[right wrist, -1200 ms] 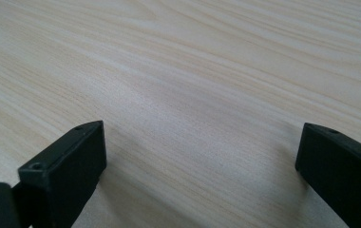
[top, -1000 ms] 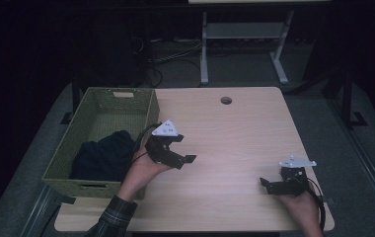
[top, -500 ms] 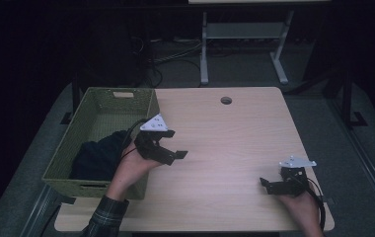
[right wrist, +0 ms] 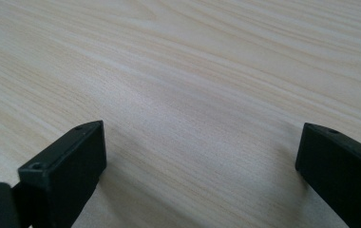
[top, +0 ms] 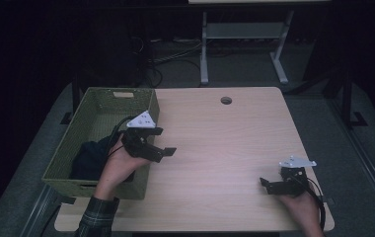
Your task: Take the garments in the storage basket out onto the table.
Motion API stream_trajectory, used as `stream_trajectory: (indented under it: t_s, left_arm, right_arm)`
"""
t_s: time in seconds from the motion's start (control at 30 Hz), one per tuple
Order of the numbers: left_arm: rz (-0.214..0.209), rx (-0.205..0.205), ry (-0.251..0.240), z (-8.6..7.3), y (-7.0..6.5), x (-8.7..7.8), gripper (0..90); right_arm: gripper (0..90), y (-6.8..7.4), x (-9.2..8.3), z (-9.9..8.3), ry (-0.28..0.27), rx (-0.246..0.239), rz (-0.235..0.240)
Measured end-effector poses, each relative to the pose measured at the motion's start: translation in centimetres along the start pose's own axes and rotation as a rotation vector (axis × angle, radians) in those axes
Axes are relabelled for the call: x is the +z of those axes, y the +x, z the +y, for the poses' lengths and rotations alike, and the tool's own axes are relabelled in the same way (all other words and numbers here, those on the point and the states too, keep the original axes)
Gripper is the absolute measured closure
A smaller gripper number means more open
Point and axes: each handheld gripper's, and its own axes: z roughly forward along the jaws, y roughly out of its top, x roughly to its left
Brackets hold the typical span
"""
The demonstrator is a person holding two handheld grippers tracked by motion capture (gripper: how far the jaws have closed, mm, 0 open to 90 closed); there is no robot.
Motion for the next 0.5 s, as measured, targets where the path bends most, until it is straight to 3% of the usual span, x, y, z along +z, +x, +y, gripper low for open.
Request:
stream_trajectory:
  t_s: [0.2,0.5]
  left_arm:
    - [0.01,-0.007,0.029,-0.3,0.5,-0.7,14.0]
    - [0.041,-0.024,0.021,-0.7,1.2,-2.4,14.2]
  right_arm:
    - [2.7,0.0,0.0,0.0,0.001,0.0,0.001]
    - [2.7,0.0,0.0,0.0,0.0,-0.003,0.0]
